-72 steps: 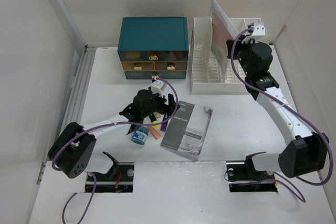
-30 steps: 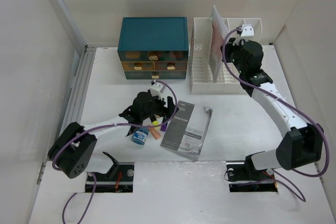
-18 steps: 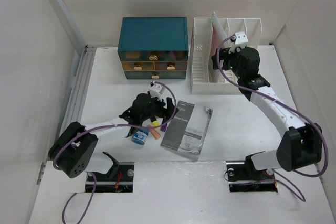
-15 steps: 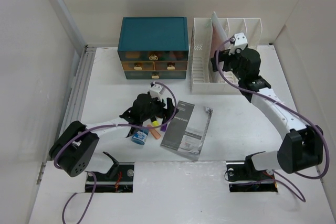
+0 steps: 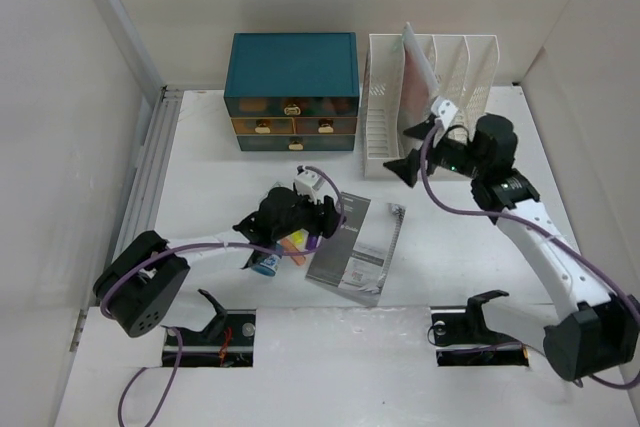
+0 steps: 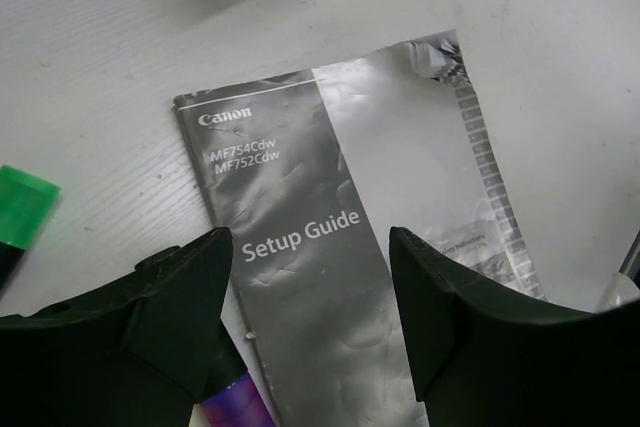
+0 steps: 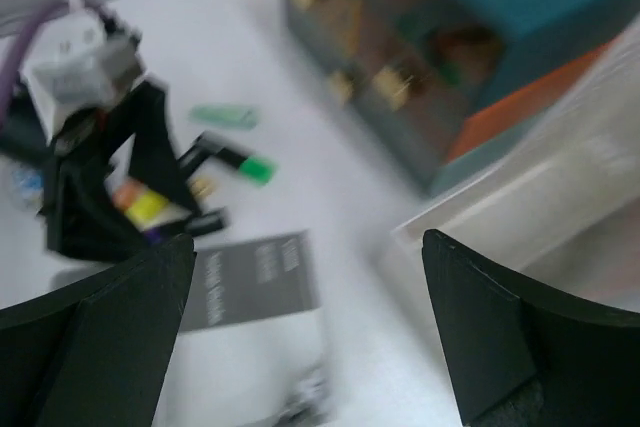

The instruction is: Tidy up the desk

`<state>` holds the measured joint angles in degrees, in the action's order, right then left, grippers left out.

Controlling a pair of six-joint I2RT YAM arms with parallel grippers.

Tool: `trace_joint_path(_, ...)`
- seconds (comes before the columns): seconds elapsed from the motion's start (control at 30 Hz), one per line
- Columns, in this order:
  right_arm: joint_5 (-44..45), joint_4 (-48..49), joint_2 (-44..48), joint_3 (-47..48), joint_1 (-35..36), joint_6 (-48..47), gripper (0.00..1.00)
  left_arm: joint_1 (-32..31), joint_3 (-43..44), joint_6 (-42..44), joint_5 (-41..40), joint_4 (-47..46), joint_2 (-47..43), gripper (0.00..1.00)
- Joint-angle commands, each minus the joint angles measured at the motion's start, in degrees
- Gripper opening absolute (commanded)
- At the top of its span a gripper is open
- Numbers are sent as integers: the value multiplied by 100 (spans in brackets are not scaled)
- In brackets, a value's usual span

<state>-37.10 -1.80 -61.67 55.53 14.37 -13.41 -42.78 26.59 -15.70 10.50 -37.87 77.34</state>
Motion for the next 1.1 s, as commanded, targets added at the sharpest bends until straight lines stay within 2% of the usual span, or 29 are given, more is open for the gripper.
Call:
trace_joint_path(0.0, -1802, -769, -521, -445, 179, 337, 100, -177, -119, 103, -48, -344, -263, 60)
trace_joint_path(0.1, -1005, -663, -732, -806, 110, 795, 100, -309, -241, 103, -171, -344, -263, 60)
trace_joint_path(0.4, -544, -452, -1110, -1500, -75, 1315, 100, -432, -242, 103, -365, -344, -88, 60)
trace_joint_path(0.63, -105, -540, -1163, -1606, -75, 1736, 100, -432, -137, 50, -417, -511, 158, 59)
trace_joint_path(0.83, 668, -848, -1373, -1492, -75, 1736, 99, -485, -84, 50, -417, -573, 386, 59)
trace_joint_path(1.07, 836, -795, -1576, -1554, -75, 1789, 99, -538, 92, 50, -417, -573, 632, 57)
